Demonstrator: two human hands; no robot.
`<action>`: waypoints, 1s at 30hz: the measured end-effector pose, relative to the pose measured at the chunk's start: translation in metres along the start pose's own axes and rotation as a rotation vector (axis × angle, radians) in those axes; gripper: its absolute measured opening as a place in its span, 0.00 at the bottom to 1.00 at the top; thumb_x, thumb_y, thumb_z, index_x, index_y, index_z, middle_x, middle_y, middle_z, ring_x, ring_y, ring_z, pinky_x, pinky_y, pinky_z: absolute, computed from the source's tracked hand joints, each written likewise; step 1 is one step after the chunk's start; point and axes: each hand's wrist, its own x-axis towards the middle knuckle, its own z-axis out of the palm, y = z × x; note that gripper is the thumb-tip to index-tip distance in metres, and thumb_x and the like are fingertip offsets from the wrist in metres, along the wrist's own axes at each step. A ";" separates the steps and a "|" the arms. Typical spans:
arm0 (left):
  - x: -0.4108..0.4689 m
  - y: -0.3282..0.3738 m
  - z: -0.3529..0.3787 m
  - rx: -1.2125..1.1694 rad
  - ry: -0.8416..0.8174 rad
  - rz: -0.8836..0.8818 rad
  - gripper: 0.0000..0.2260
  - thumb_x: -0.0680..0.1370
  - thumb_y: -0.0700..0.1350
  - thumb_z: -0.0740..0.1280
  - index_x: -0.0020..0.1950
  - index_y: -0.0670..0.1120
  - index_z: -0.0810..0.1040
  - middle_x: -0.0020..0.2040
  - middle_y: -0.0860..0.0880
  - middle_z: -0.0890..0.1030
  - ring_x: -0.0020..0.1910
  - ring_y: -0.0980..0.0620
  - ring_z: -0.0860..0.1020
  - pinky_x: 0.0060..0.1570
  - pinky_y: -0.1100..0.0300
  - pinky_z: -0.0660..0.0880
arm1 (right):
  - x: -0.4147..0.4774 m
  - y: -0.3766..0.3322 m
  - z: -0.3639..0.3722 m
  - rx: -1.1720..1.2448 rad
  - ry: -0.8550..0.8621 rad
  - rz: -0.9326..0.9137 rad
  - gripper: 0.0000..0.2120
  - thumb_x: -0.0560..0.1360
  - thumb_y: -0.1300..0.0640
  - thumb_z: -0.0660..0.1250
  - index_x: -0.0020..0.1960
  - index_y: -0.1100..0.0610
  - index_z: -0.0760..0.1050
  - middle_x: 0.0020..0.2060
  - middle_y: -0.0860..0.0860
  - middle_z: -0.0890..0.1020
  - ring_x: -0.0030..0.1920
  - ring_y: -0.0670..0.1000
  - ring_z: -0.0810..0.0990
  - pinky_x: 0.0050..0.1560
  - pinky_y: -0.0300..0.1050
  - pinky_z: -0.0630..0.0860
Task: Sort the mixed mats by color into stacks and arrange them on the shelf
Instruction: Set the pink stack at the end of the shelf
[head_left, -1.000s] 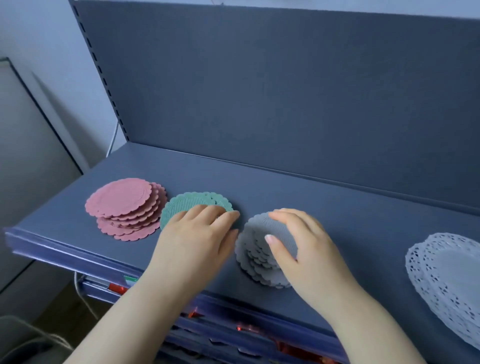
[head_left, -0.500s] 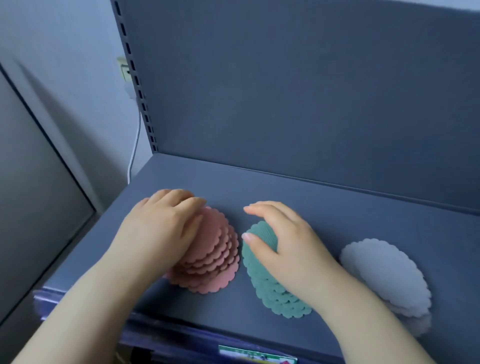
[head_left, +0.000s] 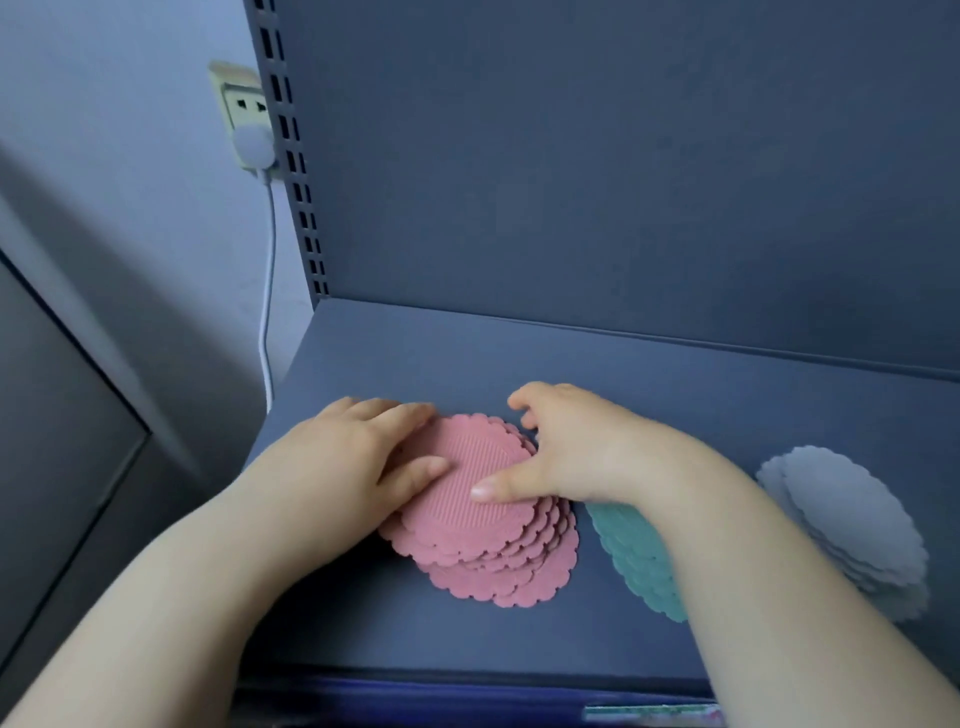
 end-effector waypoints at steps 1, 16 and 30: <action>-0.001 0.002 0.000 0.017 -0.021 0.002 0.43 0.63 0.74 0.36 0.72 0.58 0.63 0.66 0.59 0.71 0.65 0.57 0.67 0.61 0.62 0.66 | 0.003 -0.002 -0.002 -0.026 -0.033 0.027 0.43 0.58 0.33 0.72 0.66 0.52 0.64 0.61 0.48 0.72 0.59 0.50 0.73 0.60 0.49 0.71; -0.010 0.005 -0.008 -0.305 -0.026 -0.053 0.36 0.68 0.69 0.51 0.74 0.63 0.48 0.66 0.59 0.69 0.65 0.58 0.68 0.57 0.68 0.64 | -0.021 -0.010 0.009 0.267 0.152 -0.131 0.24 0.59 0.43 0.77 0.44 0.50 0.67 0.42 0.42 0.73 0.43 0.44 0.74 0.40 0.43 0.71; -0.025 0.037 -0.001 -0.556 0.181 -0.001 0.42 0.72 0.42 0.72 0.64 0.72 0.45 0.55 0.73 0.62 0.54 0.83 0.58 0.50 0.86 0.56 | -0.044 0.010 0.055 0.529 0.500 -0.309 0.31 0.66 0.55 0.73 0.57 0.33 0.59 0.57 0.33 0.71 0.56 0.30 0.67 0.52 0.20 0.63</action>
